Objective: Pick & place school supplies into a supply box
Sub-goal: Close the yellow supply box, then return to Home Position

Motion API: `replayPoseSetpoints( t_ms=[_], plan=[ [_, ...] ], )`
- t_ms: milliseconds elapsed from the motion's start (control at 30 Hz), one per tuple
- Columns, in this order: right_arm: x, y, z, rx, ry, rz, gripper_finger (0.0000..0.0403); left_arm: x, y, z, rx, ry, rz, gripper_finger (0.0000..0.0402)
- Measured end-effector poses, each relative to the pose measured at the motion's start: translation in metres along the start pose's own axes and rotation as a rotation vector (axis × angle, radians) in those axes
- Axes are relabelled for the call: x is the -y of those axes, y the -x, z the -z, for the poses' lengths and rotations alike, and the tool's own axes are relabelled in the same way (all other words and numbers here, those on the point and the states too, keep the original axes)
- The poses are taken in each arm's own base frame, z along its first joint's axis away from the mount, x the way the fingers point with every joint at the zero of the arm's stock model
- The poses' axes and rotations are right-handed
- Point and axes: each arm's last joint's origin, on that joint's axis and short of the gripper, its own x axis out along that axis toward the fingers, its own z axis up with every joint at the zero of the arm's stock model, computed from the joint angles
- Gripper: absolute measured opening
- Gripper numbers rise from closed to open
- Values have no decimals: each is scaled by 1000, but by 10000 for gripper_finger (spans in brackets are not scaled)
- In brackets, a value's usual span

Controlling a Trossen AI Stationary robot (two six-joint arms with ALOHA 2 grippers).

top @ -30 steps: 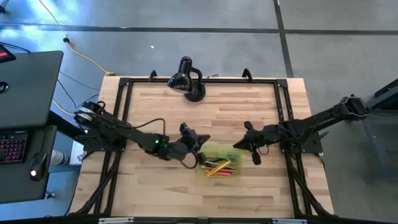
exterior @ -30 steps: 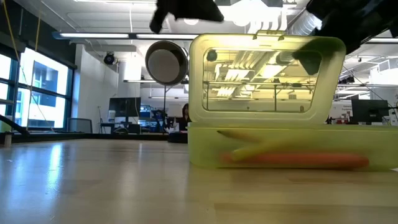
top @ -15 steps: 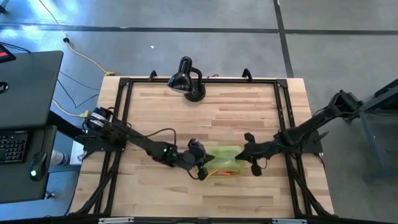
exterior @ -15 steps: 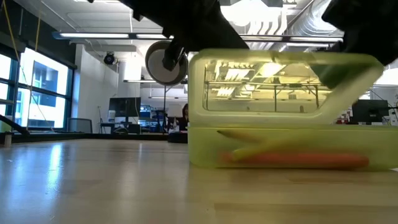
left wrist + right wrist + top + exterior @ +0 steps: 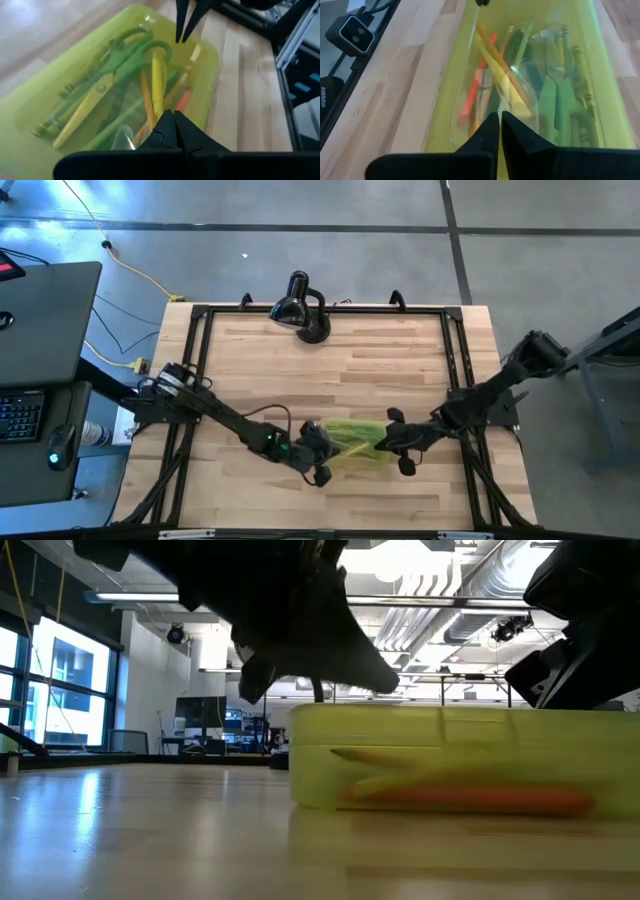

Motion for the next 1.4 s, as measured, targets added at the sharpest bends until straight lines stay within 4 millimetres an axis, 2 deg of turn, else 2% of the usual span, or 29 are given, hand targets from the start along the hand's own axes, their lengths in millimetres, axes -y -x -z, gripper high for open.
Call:
replayPoseSetpoints(
  t_ms=[267, 533, 733, 867, 1000, 1100, 1267, 1400],
  plan=[
    [-3, -10, 4, 5, 8, -5, 0, -4, -6, 11, -45, -27, -17, 15],
    [-2, -10, 5, 6, 13, 16, 0, -4, -12, 18, -53, 13, -10, 13],
    [-2, -10, 4, 13, 66, 14, 0, -4, -12, 17, -43, 1, -9, 9],
    [-4, -5, -1, 46, 84, -13, 0, 2, -4, 3, 25, -44, 26, 14],
    [-6, 10, -14, 126, 93, -49, 0, 8, 10, -16, 77, -58, 55, 33],
    [-7, 25, -21, 163, 119, -87, 0, 9, 21, -27, 97, -103, 49, 32],
    [-5, 59, -37, 291, 181, -102, 1, 7, 51, -52, 149, -197, -51, 23],
    [2, 91, -44, 384, 215, -85, 1, 1, 84, -72, 131, -266, -105, 34]
  ],
)
